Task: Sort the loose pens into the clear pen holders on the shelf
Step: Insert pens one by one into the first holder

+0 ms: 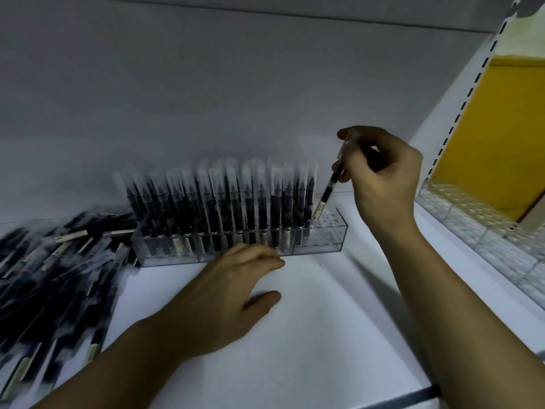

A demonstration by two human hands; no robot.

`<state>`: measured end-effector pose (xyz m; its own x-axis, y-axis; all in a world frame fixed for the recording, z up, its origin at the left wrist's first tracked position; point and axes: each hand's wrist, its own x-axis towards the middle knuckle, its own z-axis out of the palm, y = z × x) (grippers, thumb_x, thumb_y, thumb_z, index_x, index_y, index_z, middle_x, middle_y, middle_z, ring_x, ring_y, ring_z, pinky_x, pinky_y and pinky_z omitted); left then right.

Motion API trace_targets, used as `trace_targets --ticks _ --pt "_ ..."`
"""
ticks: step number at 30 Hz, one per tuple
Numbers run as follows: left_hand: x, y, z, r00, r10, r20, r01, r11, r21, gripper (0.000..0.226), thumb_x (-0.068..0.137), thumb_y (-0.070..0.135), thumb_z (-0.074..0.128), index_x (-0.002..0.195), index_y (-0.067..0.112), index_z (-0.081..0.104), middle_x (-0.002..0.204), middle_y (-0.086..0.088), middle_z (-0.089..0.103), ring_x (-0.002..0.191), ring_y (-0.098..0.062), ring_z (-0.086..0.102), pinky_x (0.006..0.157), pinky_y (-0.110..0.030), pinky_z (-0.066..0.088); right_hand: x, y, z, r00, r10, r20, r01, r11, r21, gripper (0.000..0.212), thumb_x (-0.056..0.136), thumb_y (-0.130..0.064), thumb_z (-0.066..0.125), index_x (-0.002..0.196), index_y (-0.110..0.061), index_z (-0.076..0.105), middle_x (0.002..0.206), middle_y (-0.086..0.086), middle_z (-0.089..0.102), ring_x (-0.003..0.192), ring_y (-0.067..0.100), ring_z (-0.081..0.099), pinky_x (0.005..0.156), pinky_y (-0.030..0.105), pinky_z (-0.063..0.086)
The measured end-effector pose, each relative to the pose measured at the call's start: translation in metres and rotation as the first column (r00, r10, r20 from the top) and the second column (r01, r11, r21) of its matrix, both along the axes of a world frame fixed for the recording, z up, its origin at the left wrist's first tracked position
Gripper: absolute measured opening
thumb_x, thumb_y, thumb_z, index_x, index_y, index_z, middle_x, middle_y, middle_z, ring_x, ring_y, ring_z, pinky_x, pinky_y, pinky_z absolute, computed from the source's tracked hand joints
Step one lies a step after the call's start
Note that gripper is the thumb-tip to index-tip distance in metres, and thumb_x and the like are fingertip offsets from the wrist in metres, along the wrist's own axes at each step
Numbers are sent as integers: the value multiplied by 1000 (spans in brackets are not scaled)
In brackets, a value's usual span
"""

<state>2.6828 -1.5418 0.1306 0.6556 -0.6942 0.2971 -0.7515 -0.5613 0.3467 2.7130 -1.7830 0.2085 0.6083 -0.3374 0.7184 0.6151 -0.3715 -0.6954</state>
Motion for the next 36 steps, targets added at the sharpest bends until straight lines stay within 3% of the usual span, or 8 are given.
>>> trace_targets --ticks 3,6,10,17,22,26,32,36 --pt "-1 0 0 1000 14 5 -14 999 34 53 96 55 39 141 31 50 140 22 45 129 6 36 109 -23 36 0 2 -3 1000 -4 -21 2 997 -80 15 93 -11 64 102 -15 75 94 -1 76 72 24 71 65 43 60" --pt "-2 0 0 1000 20 16 -21 998 65 54 96 56 34 141 32 50 143 21 44 130 5 34 109 -26 36 -2 4 -4 998 -13 -63 0 979 -202 27 88 -6 68 112 -17 71 83 -1 69 72 16 68 65 30 56" --pt "-2 -1 0 999 21 27 -23 996 86 54 96 55 34 141 31 51 143 20 44 130 4 35 108 -27 38 -5 6 -4 997 -16 -72 -9 944 -331 26 85 -6 71 107 -19 68 87 -5 68 75 13 66 66 24 56" --pt "-1 1 5 1000 2 8 -3 992 127 58 95 57 29 146 34 43 147 22 37 132 6 28 111 -24 33 -7 7 -3 998 8 -60 -29 938 -346 24 84 -4 70 104 -19 67 92 -4 69 78 16 67 67 35 60" --pt "0 3 6 1000 -14 -3 14 989 146 57 96 57 31 148 34 40 150 23 33 134 7 26 112 -24 31 -7 8 -5 997 -2 -78 -30 916 -401 23 80 -11 67 101 -18 69 90 -7 68 78 12 65 63 32 58" --pt "0 6 11 999 -20 -26 25 982 189 52 101 50 39 151 36 35 152 24 28 136 9 20 110 -14 19 -5 7 -4 997 -26 -76 -10 896 -443 22 78 -15 65 99 -20 70 92 -5 68 79 12 65 58 27 55" --pt "-4 18 23 997 9 -83 19 943 332 58 100 54 38 154 38 23 157 25 16 140 8 13 112 -16 15 -6 9 -6 997 -81 17 80 889 -451 18 80 -18 71 98 -19 70 85 -5 62 71 14 58 60 16 42" --pt "-14 29 29 997 44 -64 -15 916 401 61 101 56 36 155 38 16 161 22 10 145 3 7 117 -22 14 -14 23 -5 977 -116 178 200 790 -580 14 82 -15 71 95 -12 71 86 -3 61 73 3 51 67 13 40"
